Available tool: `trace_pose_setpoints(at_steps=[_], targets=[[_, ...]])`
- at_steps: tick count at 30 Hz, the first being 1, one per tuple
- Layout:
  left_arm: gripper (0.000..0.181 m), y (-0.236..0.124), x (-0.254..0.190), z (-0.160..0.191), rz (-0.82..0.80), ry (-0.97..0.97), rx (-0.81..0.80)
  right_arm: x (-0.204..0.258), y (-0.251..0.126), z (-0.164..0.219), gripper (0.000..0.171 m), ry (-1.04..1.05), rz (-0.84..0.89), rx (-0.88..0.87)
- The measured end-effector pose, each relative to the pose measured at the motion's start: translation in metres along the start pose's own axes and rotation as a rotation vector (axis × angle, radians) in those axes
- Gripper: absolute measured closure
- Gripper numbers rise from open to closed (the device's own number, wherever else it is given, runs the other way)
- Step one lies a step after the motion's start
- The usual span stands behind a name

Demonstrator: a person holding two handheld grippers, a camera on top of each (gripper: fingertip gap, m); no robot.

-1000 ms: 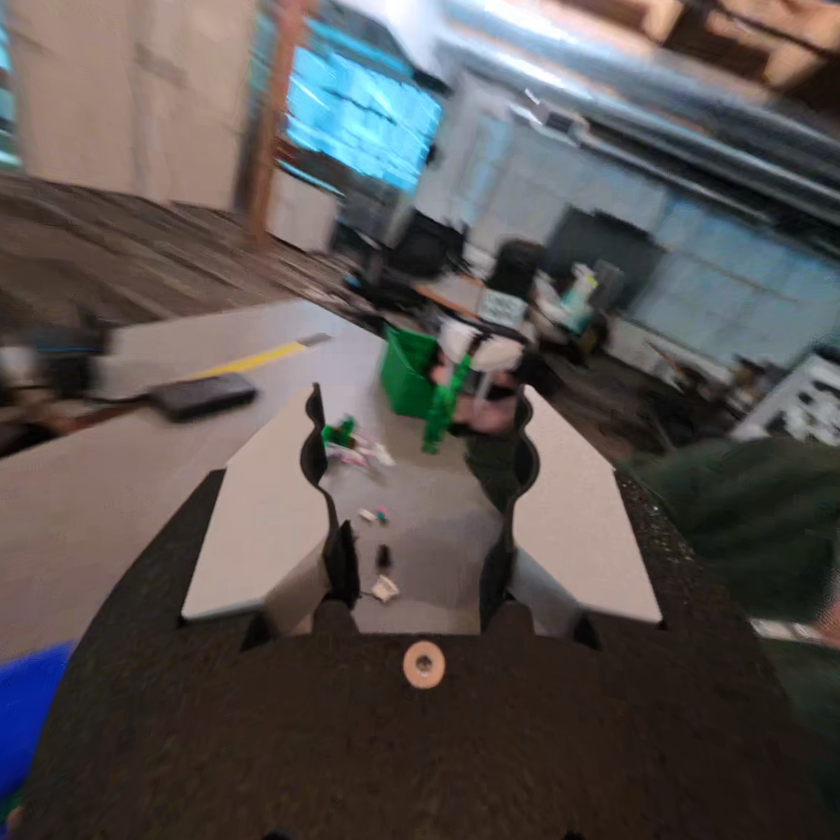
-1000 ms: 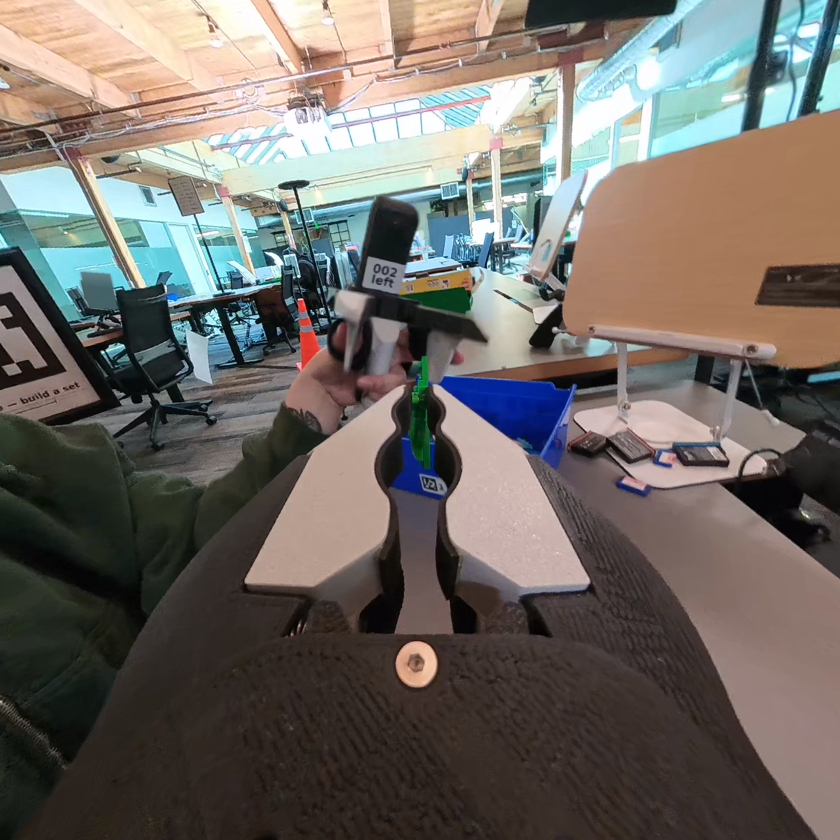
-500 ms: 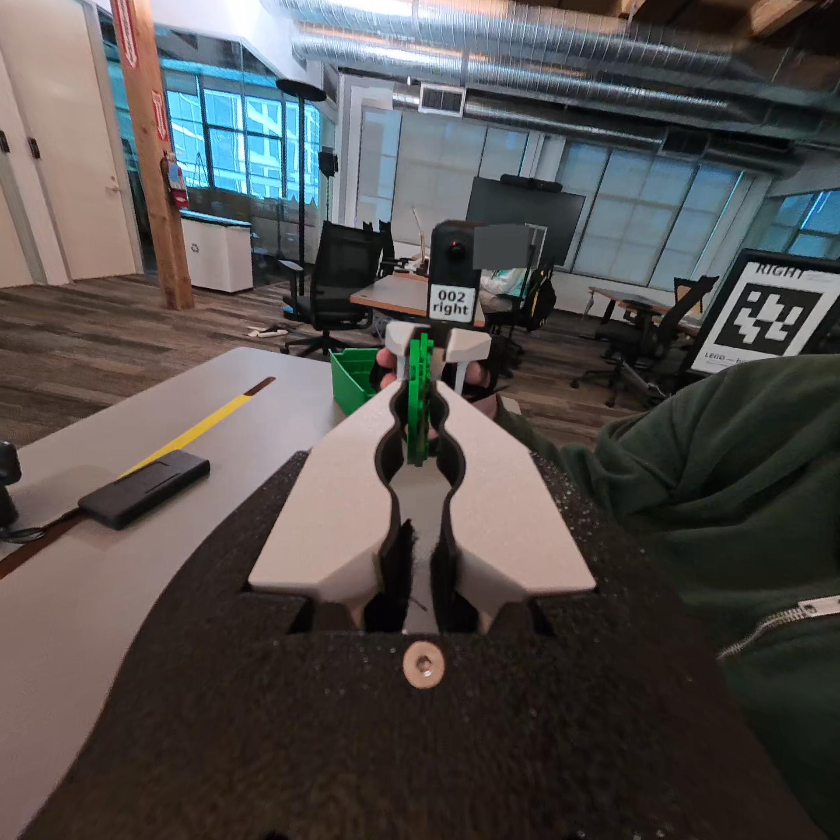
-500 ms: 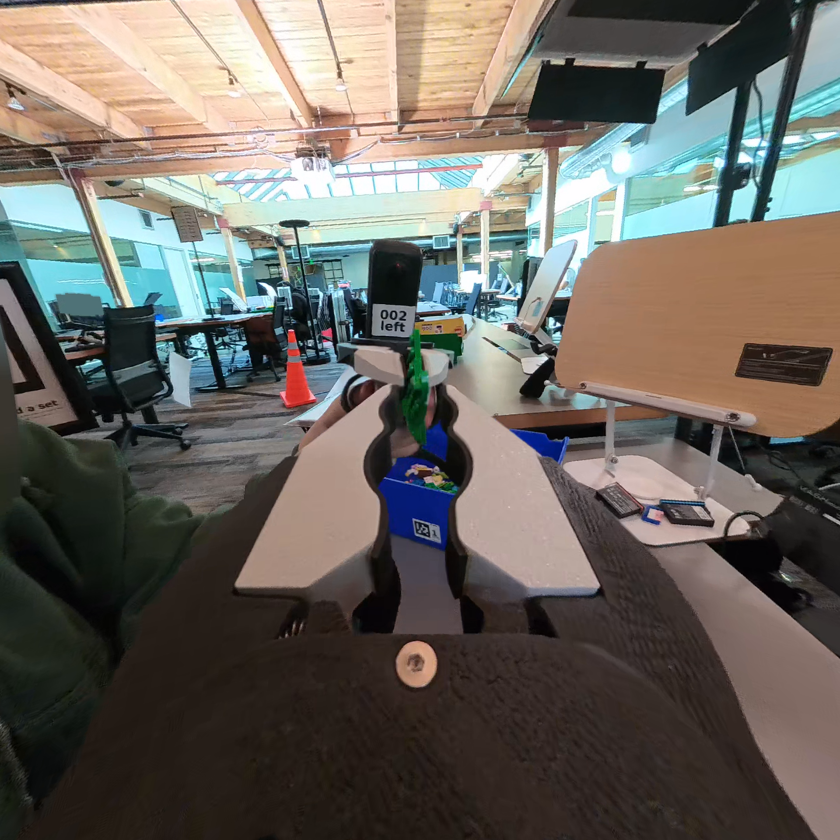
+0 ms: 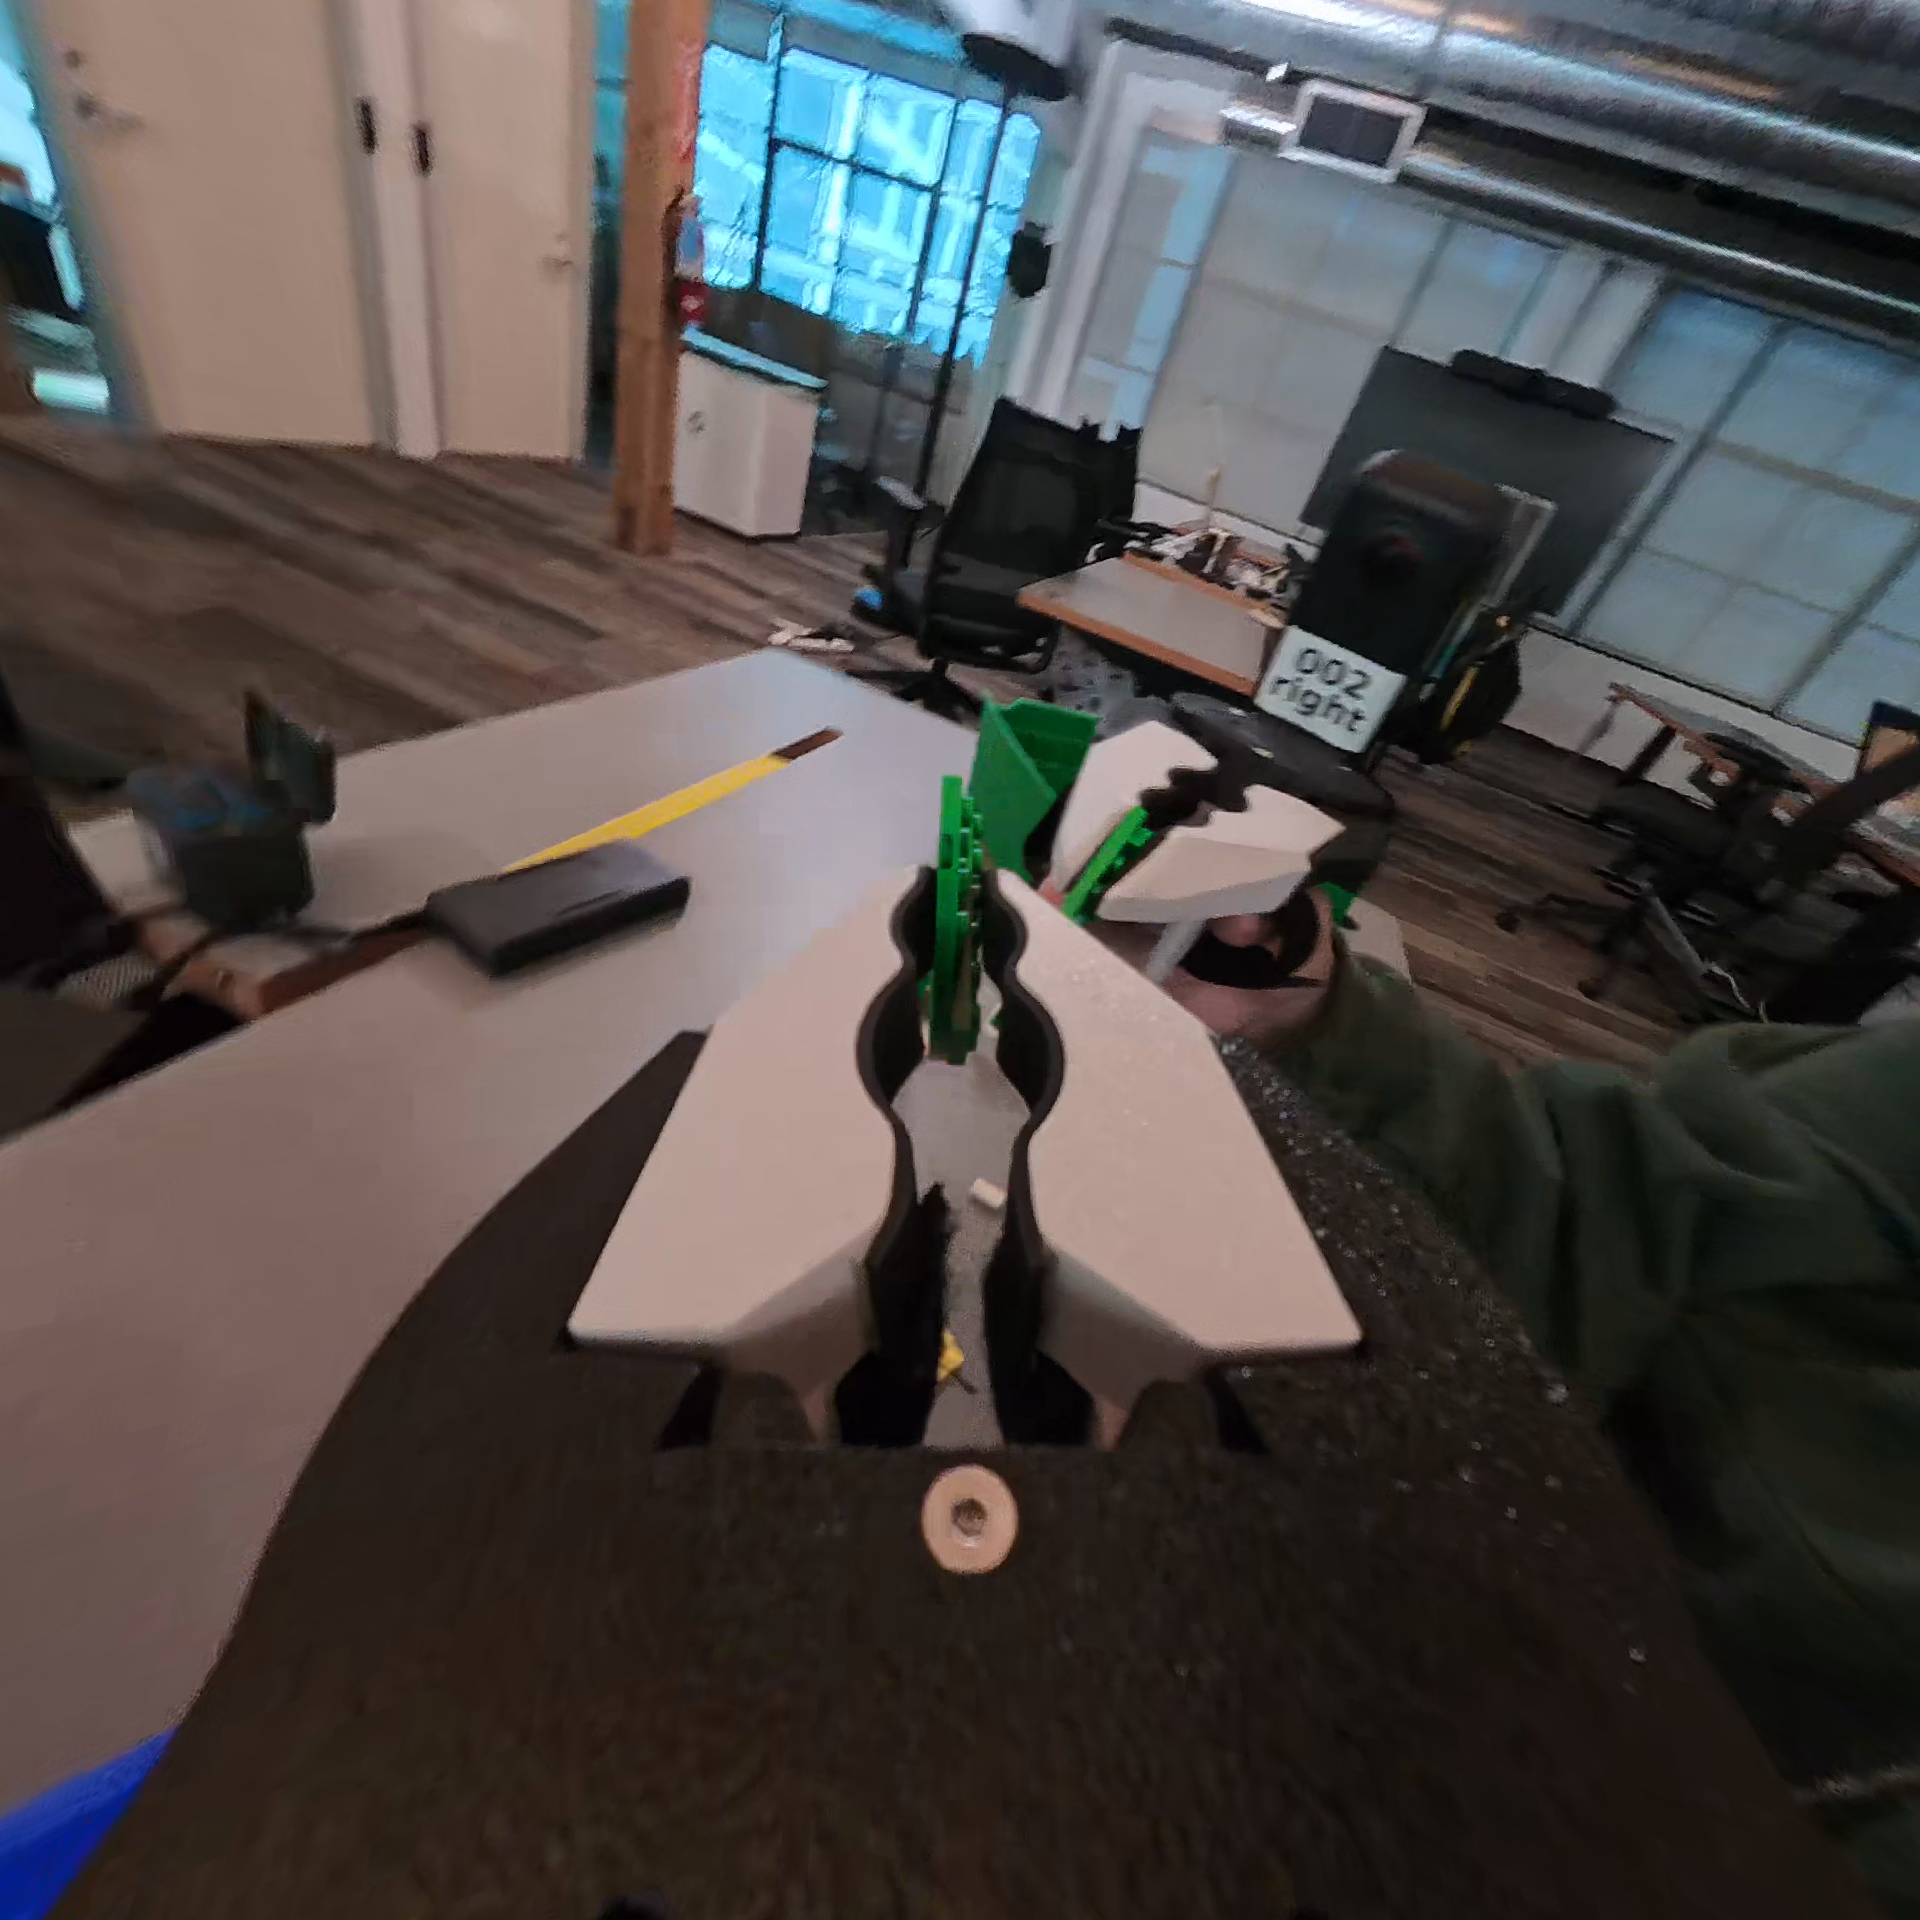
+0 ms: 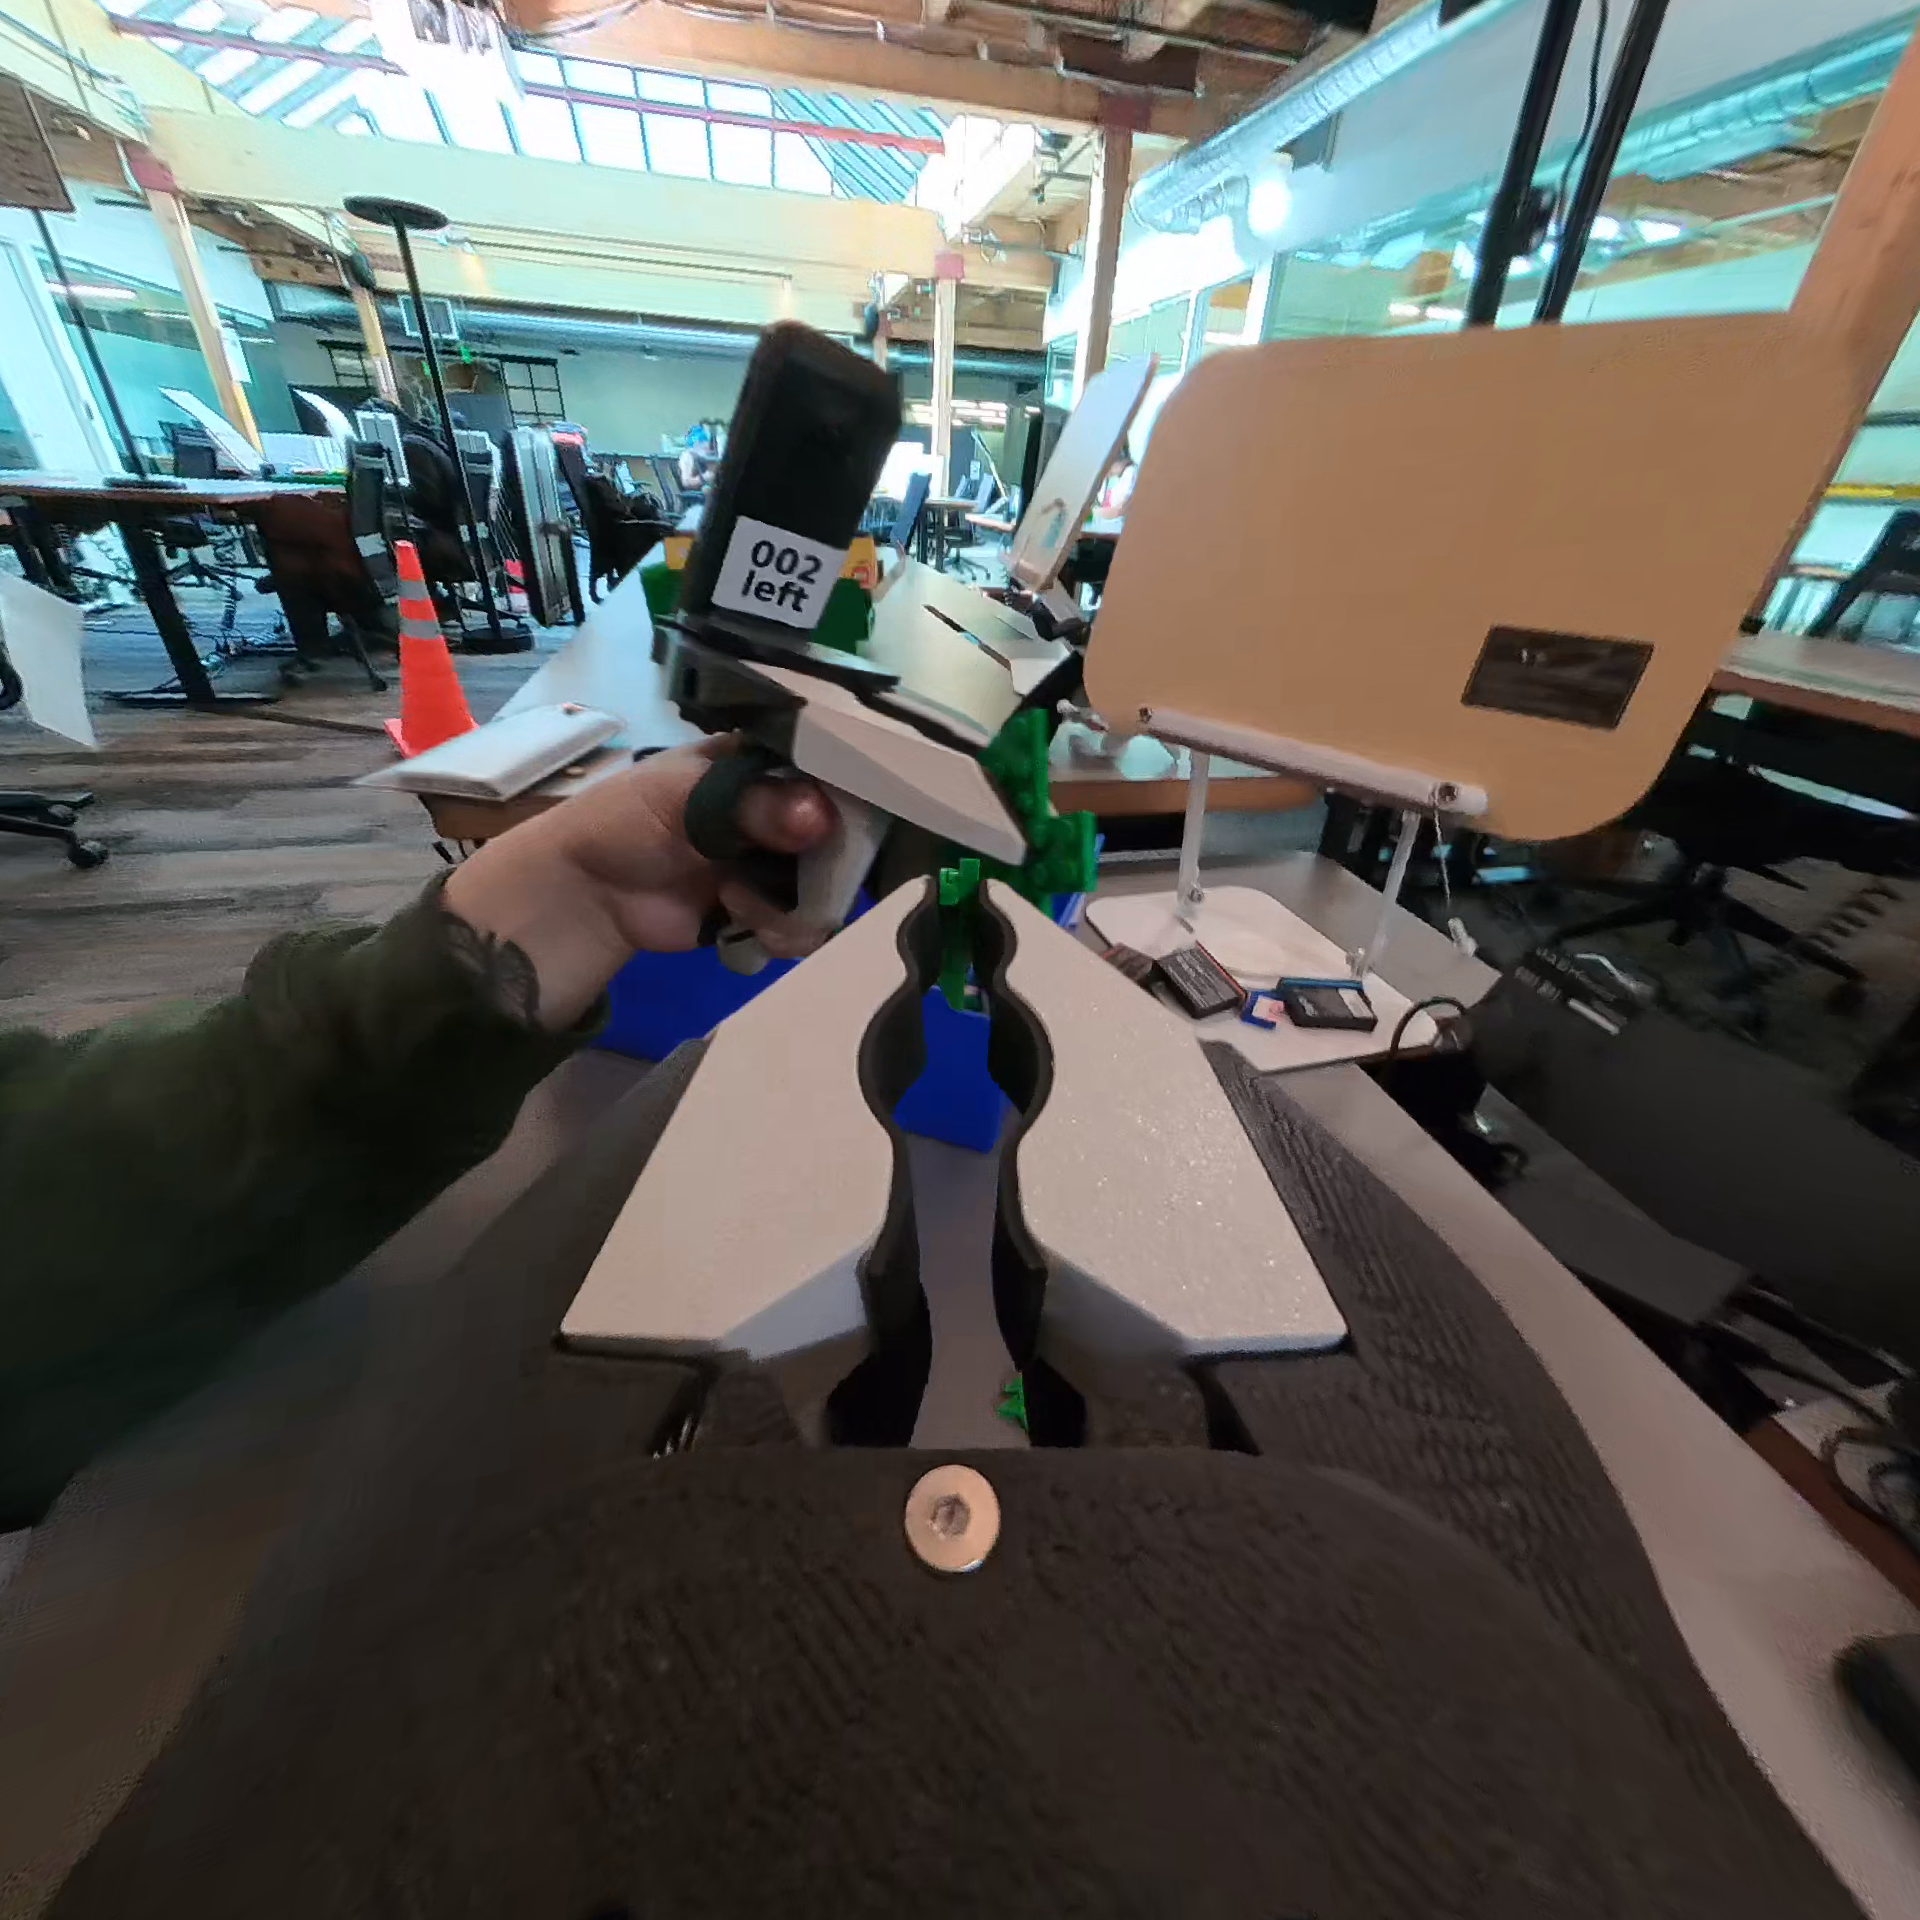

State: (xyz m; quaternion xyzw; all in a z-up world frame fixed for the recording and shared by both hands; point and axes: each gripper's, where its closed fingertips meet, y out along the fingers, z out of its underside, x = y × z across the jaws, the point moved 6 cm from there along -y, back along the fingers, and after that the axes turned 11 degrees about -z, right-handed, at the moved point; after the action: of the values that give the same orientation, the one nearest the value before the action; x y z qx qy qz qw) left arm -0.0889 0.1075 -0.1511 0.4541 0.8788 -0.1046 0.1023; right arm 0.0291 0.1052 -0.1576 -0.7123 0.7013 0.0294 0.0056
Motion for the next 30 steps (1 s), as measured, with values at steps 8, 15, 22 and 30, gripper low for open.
trace_pose_setpoints(at_steps=[8,15,22,30], targets=[[0.176,-0.005,0.039,0.019,-0.102,-0.153,0.062,-0.024,-0.004,0.027,0.168,0.148,0.030,0.023],[0.175,-0.010,0.041,0.051,-0.055,-0.282,0.338,-0.031,-0.009,0.040,0.168,0.304,0.009,0.085],[0.171,0.014,0.057,0.121,-0.153,-0.402,0.762,-0.036,-0.013,0.048,0.168,0.431,-0.031,0.072],[0.128,0.031,0.031,0.066,0.039,-0.246,0.396,-0.029,-0.022,0.019,0.168,0.278,-0.040,-0.073]])
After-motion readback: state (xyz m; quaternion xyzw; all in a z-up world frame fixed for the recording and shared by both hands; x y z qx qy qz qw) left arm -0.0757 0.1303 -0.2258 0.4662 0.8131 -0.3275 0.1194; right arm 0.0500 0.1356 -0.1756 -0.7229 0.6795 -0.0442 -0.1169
